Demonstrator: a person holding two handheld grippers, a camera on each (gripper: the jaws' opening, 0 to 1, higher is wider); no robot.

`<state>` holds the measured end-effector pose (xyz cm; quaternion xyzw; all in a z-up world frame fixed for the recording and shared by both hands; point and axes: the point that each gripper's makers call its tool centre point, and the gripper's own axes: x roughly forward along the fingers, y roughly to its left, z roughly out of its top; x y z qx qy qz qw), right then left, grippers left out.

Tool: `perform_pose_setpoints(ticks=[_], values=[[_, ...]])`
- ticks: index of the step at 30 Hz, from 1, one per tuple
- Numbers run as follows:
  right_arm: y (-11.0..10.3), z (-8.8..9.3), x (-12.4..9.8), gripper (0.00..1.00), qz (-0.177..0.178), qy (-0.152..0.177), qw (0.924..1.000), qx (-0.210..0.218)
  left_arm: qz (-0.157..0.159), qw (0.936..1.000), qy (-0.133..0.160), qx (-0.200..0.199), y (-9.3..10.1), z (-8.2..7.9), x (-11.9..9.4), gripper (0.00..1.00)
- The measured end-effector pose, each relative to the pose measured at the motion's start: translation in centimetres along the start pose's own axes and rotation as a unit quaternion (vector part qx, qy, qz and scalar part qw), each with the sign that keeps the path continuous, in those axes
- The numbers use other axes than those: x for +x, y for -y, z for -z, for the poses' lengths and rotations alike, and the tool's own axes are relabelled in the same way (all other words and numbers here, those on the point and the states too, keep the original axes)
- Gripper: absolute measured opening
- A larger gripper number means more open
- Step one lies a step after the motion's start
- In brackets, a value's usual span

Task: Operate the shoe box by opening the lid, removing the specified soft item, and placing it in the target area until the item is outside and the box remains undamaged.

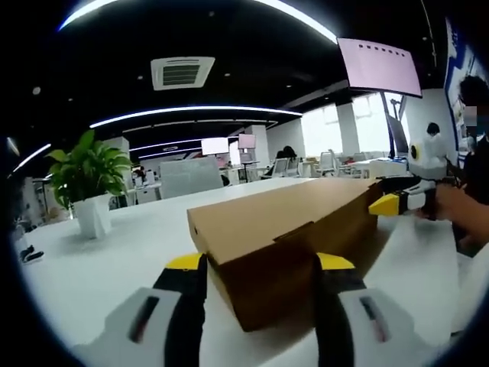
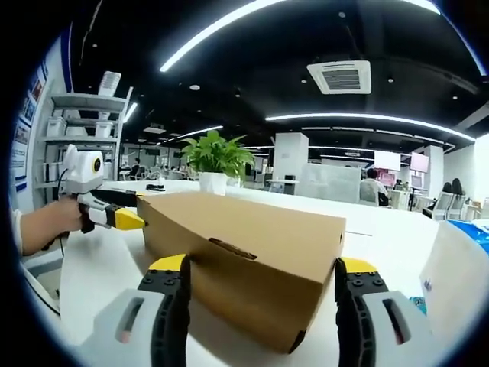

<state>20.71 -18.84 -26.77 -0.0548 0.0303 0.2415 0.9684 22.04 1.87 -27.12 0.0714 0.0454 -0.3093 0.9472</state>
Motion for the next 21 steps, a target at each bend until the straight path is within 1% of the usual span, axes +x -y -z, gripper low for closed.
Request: perform_pose_setpoints(ticks=[7, 17, 21], values=[[-0.05, 0.04, -0.08, 0.79, 0.002, 0.008, 1.0, -0.002, 0.0, 1.0, 0.004, 0.001, 0.04, 0.02, 0.0, 0.56], [-0.08, 0.03, -0.63, 0.79, 0.002, 0.0, 1.0, -0.003, 0.003, 0.9999, 0.017, -0.003, 0.49, 0.06, -0.48, 0.56], [-0.18, 0.02, -0.86, 0.79, 0.001, -0.001, 1.0, -0.002, 0.003, 0.9998, 0.017, -0.004, 0.62, 0.03, -0.74, 0.56]])
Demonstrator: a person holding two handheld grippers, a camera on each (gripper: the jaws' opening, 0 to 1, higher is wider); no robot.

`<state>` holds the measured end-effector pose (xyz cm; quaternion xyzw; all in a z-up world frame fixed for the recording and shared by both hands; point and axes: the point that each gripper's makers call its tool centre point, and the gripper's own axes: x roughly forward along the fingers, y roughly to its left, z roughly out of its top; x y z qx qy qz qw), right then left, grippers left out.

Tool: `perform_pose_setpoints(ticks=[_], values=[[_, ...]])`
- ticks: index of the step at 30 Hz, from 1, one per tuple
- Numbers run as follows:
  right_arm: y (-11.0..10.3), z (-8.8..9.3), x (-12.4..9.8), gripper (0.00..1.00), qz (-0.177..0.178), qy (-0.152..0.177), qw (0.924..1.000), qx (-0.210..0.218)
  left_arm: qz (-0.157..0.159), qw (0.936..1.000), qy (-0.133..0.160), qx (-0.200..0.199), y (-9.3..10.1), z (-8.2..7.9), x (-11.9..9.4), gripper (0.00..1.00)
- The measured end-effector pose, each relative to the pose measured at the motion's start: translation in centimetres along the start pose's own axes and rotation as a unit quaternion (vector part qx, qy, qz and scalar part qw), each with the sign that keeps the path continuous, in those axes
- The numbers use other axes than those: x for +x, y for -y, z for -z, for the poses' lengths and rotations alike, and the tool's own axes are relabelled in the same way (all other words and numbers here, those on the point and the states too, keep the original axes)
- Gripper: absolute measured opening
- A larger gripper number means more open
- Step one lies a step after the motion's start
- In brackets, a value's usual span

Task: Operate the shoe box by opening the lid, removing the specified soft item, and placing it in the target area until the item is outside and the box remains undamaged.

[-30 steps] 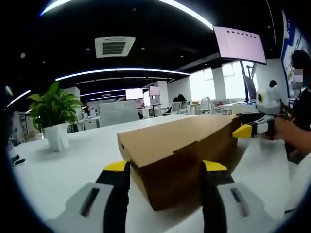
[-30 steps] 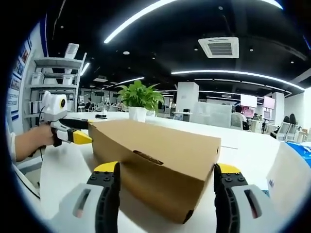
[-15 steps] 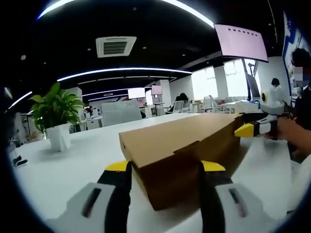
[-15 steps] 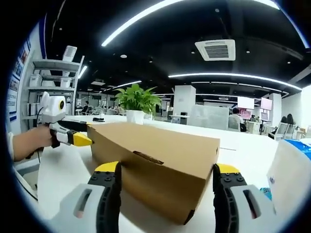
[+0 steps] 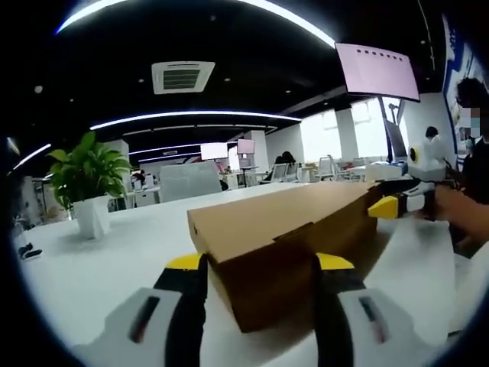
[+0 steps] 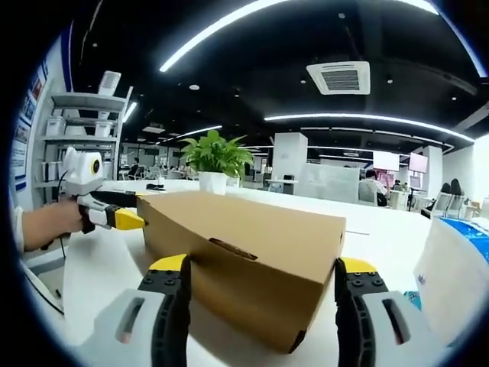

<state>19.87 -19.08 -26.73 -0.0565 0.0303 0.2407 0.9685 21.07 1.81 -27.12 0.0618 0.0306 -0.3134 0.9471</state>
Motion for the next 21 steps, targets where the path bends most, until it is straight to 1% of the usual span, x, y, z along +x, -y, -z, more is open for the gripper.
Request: perform_pose_setpoints(ticks=[4, 8, 14, 16, 21], values=[[-0.2, 0.0, -0.4, 0.79, -0.001, 0.001, 1.0, 0.001, 0.0, 1.0, 0.001, 0.0, 0.1, 0.0, -0.2, 0.55], [-0.3, 0.1, -0.8, 0.79, -0.002, 0.005, 1.0, 0.0, 0.0, 1.0, 0.002, 0.002, 0.7, 0.0, -0.6, 0.55], [-0.4, 0.1, -1.4, 0.79, -0.003, 0.0, 1.0, -0.001, 0.002, 1.0, 0.002, 0.005, 1.1, 0.0, -0.9, 0.55], [-0.4, 0.1, -1.7, 0.79, -0.002, -0.001, 1.0, -0.001, 0.004, 1.0, -0.002, 0.006, 1.3, 0.0, -1.0, 0.55], [-0.6, 0.2, -2.4, 0.79, -0.002, -0.003, 1.0, -0.003, 0.003, 1.0, 0.001, 0.007, 2.0, -0.1, -1.5, 0.55]])
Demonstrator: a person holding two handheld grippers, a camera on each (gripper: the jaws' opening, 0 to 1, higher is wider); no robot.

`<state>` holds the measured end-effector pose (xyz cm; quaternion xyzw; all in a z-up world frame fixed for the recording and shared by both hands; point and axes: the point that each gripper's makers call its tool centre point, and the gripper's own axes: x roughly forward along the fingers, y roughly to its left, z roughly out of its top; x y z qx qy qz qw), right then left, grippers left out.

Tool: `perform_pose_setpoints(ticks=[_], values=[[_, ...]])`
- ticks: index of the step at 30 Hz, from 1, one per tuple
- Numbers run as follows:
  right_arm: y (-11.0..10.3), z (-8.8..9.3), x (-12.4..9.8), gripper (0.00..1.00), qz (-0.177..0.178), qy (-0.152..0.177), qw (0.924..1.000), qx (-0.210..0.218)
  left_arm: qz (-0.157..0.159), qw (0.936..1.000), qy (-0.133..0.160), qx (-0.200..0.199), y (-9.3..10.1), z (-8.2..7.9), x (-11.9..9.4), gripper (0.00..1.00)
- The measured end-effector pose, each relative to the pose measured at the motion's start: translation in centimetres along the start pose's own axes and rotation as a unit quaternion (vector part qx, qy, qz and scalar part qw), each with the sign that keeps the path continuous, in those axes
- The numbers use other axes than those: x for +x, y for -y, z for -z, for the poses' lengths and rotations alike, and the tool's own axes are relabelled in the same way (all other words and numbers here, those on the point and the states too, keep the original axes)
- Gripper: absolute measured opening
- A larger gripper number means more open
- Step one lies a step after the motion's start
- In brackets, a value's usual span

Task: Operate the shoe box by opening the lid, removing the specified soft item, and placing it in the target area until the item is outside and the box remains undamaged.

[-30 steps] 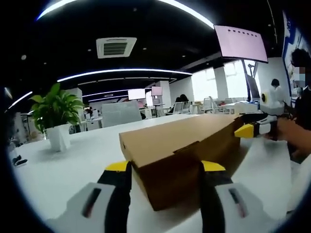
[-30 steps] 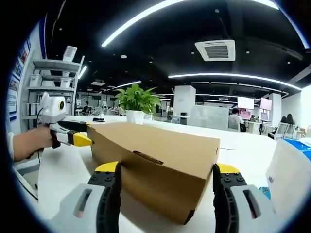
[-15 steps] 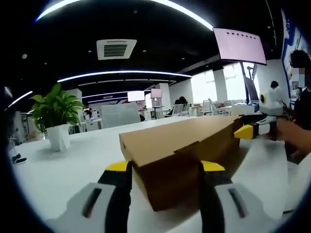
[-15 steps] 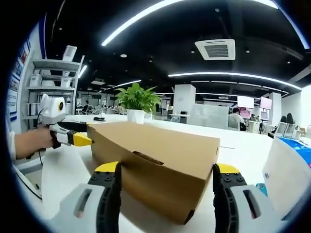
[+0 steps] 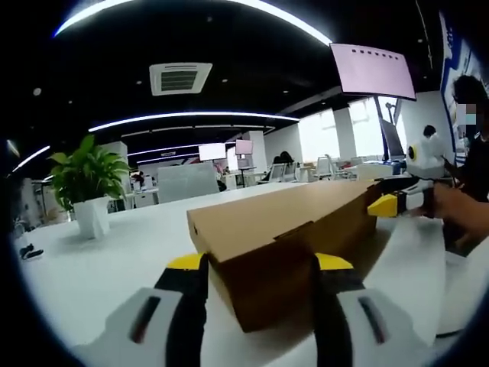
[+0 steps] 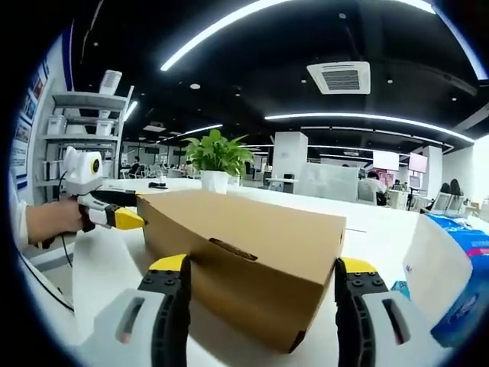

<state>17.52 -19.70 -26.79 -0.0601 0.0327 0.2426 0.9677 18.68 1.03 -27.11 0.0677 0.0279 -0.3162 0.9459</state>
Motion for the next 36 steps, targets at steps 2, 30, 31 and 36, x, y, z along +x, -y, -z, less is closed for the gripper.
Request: perform_pose_setpoints(ticks=[2, 30, 31, 36], values=[[-0.1, 0.0, -0.2, 0.79, 0.0, 0.0, 1.0, 0.001, 0.0, 1.0, 0.001, -0.001, 0.3, 0.0, -0.1, 0.55], [-0.7, 0.2, -2.5, 0.79, 0.0, 0.001, 1.0, 0.001, 0.006, 0.9999, 0.011, -0.002, 2.0, 0.0, -1.5, 0.53], [-0.7, 0.3, -2.6, 0.79, 0.0, 0.0, 1.0, -0.001, 0.007, 0.9999, 0.011, -0.001, 2.0, 0.0, -1.6, 0.53], [-0.7, 0.4, -3.0, 0.79, 0.001, -0.002, 1.0, -0.005, 0.008, 0.9998, 0.015, -0.005, 2.6, 0.0, -1.8, 0.53]])
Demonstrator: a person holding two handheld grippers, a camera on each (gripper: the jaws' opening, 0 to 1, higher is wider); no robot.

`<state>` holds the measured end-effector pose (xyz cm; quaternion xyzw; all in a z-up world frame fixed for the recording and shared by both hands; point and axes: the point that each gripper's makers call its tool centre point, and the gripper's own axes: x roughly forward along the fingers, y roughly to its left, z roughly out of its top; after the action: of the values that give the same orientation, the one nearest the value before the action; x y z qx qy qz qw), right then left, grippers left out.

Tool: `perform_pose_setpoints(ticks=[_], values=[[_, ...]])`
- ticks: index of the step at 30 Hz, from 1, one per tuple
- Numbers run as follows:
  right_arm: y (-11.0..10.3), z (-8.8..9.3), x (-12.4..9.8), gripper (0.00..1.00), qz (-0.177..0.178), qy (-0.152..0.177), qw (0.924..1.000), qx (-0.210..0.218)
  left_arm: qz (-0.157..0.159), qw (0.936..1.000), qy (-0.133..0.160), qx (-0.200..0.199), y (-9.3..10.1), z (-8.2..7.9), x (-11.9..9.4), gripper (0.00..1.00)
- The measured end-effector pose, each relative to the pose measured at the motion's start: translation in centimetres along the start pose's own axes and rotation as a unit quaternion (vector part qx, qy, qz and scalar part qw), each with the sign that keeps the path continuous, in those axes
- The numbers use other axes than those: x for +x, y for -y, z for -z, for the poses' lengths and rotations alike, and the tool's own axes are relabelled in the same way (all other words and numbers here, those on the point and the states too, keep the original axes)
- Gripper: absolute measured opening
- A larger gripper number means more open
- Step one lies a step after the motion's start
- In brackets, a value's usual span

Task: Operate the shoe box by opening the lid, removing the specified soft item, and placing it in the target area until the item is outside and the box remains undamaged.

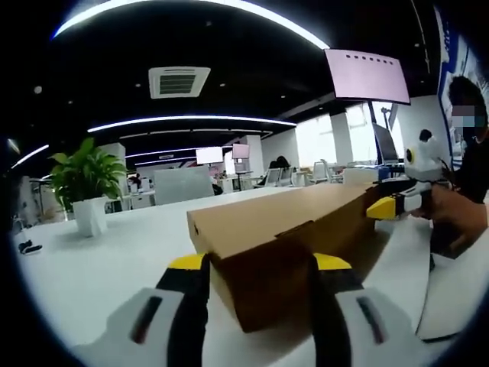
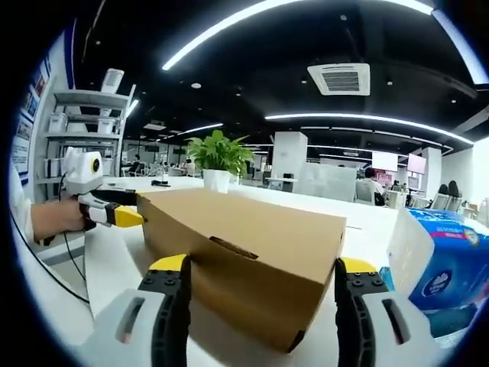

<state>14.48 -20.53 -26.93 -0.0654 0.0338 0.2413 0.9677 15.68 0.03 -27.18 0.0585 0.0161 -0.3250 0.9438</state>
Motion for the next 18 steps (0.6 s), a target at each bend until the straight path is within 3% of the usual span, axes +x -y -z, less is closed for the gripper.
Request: perform_pose_setpoints(ticks=[18], values=[[0.2, 0.3, -1.4, 0.79, 0.005, -0.002, 1.0, -0.004, 0.003, 0.9999, 0.007, -0.007, 1.3, -0.2, -0.2, 0.53]])
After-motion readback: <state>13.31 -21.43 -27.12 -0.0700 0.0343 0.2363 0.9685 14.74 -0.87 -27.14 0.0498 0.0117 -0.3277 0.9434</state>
